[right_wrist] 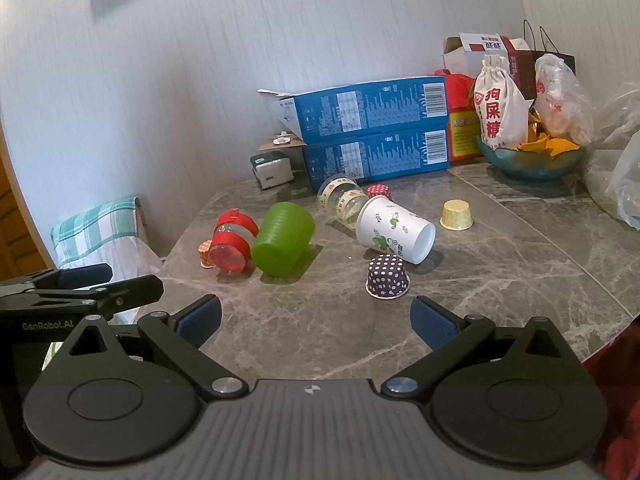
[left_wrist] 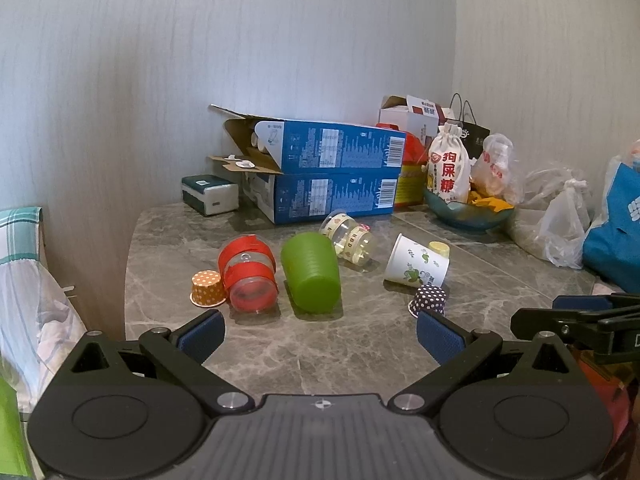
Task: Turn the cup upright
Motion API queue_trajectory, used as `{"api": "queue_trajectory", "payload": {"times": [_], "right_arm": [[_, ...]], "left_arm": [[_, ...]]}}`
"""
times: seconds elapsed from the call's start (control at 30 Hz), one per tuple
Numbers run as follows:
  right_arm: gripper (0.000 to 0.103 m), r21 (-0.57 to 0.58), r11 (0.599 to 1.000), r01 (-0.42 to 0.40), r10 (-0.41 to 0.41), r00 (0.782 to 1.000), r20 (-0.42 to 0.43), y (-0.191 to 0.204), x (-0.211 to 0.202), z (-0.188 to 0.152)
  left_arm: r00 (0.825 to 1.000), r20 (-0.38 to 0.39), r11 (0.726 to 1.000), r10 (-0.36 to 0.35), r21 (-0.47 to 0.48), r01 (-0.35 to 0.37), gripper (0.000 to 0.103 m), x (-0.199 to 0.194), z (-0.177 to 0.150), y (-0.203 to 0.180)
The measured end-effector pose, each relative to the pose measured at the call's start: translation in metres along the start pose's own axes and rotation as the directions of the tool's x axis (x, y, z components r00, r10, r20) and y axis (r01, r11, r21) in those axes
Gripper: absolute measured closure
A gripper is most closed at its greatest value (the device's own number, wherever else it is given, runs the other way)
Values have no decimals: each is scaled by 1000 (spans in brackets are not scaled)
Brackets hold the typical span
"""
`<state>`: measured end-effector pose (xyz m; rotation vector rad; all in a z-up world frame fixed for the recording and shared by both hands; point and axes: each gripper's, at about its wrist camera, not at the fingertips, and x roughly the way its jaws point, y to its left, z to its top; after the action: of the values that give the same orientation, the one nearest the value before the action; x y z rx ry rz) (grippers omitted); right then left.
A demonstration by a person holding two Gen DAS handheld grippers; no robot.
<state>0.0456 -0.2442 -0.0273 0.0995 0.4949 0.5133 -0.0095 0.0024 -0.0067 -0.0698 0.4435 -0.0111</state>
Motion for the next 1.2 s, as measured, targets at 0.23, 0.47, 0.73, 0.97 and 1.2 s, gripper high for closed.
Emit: {"api": "queue_trajectory", "payload": {"times": [0.23,0.47,0.73,0.97,1.2], "right_arm": [[1,-1,1000,0,0,1000,-3,1,1,0],[1,-3,1000,2,-2,1000,-5,2,1,-1],[1,-9,1000,0,-1,1000,-10,4,1,-2],[1,-14,1000,2,-2,1000,-16,6,2,-3],[1,-18,1000,4,-5,1000,-20,9,3,-2]], "left_arm": [[1000,-1,1000,-5,2,5,0,0,1,1],[1000,-2,1000,-8,0,8,0,-1,2,1],[1000,-4,1000,-9,-1,9,0,-1,2,1],[1000,-7,1000,-11,-5,11,0,-2,0,3],[1000,-16,1000,-8,-22,8,0,-1,-4,9]]}}
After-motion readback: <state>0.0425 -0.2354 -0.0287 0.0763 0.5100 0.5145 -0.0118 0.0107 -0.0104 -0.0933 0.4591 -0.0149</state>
